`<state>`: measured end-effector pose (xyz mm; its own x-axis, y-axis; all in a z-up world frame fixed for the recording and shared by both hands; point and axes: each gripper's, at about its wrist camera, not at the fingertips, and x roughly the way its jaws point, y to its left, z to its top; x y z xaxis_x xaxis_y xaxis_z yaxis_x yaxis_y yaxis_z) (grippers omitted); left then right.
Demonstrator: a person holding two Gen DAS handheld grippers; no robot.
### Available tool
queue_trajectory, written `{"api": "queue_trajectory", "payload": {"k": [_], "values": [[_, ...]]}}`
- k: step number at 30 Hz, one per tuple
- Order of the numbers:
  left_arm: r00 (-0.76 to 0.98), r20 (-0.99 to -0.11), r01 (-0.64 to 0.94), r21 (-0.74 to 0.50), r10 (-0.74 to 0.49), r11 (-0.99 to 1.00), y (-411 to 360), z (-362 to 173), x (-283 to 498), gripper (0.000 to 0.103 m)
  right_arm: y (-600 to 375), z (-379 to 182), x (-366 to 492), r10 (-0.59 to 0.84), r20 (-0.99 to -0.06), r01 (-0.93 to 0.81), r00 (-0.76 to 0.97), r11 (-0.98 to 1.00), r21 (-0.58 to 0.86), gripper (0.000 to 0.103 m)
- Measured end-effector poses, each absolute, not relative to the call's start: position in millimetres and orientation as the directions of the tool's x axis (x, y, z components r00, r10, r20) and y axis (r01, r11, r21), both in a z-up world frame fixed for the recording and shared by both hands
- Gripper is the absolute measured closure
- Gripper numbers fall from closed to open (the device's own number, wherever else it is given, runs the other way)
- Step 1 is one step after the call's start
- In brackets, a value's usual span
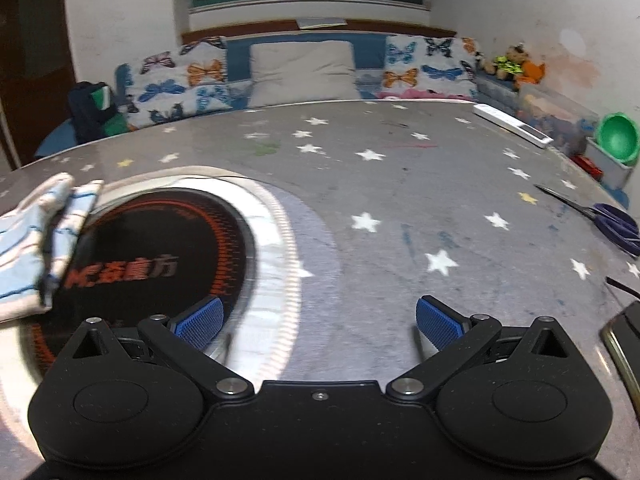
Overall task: Fold clothes
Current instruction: 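Move both tools toward the crumpled striped shirt on the bed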
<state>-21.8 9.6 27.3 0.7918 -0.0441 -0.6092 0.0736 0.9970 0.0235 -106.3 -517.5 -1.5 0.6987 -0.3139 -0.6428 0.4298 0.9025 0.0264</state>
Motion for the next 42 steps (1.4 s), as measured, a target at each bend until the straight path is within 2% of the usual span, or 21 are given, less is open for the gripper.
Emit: {"api": "queue_trajectory", "payload": {"k": [10,16,18,24,28,32,42], "values": [[0.778,-0.624,0.118,0.029,-0.074,0.993,6,40,-15,0.002,-482,16,-90,-0.194,-0.640,0.282,0.744,0.959,0.036,0.000],[0.782,-0.616,0.138,0.019,-0.097,0.990,-2,48,-6,0.006,-467,23,-76,-0.136,-0.642,0.218,0.755,0.975,0.050,0.009],[0.782,-0.615,0.143,0.021,-0.100,0.989,-6,51,-2,0.009,-463,27,-72,-0.115,-0.643,0.198,0.757,0.979,0.058,0.015],[0.790,-0.603,0.164,0.033,-0.111,0.986,-22,61,10,0.015,-448,35,-57,-0.062,-0.640,0.127,0.766,0.990,0.055,0.020],[0.777,-0.620,0.162,0.030,-0.109,0.986,-24,60,25,0.021,-433,38,-45,-0.012,-0.641,0.064,0.768,0.996,0.058,0.028],[0.766,-0.633,0.164,0.023,-0.113,0.986,-25,60,38,0.023,-414,40,-28,0.042,-0.643,-0.001,0.765,0.998,0.065,0.035],[0.745,-0.658,0.154,0.002,-0.115,0.988,-22,50,65,0.023,-385,41,7,0.120,-0.646,-0.084,0.754,0.993,0.087,0.037]]}}
